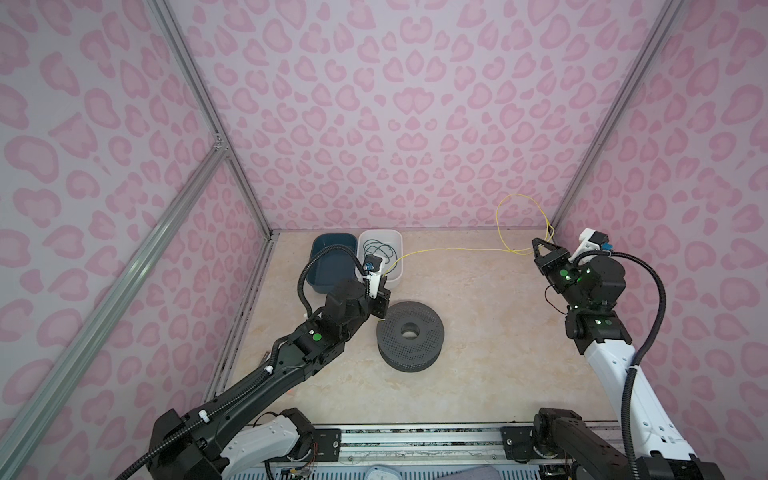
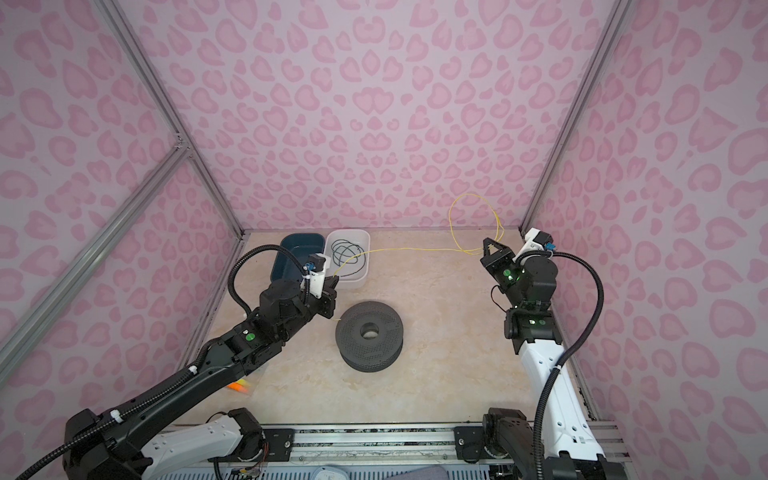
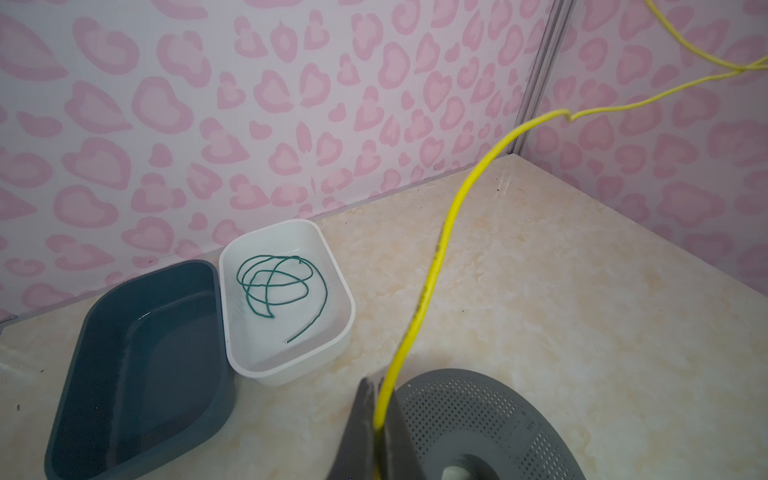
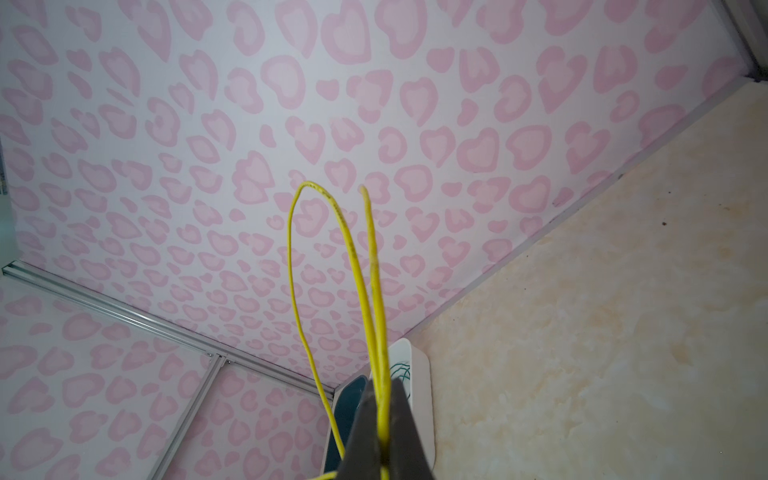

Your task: Wrap the cables

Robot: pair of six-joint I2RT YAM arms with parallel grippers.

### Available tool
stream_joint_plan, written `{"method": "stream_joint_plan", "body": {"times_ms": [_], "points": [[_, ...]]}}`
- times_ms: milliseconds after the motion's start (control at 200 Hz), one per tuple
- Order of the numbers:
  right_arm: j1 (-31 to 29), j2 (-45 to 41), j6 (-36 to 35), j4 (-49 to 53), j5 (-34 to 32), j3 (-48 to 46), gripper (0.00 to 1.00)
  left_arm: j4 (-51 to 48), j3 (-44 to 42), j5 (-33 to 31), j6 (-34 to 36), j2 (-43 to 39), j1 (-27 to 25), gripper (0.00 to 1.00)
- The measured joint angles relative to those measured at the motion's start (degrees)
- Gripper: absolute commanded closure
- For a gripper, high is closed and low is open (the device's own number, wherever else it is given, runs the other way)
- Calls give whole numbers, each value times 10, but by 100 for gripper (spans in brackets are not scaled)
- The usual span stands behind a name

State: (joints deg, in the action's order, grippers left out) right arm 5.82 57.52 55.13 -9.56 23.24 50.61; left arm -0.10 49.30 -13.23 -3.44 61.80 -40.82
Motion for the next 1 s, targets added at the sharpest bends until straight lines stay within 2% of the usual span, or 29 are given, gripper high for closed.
{"method": "stream_joint_plan", "body": {"times_ms": [440,785,910,1000], "points": [[29,64,57,-35,41,92,100,-85,33,14,0,17,0,96],[28,90,83,-55,77,113,100,-134,51,-17,1,38,-1,96],[12,84,81,-56,73,106,100,-161,64,-37,4,36,-1,88],[-6,75,72,-71,38,86,100,-203,81,-76,19,28,3,83]]}}
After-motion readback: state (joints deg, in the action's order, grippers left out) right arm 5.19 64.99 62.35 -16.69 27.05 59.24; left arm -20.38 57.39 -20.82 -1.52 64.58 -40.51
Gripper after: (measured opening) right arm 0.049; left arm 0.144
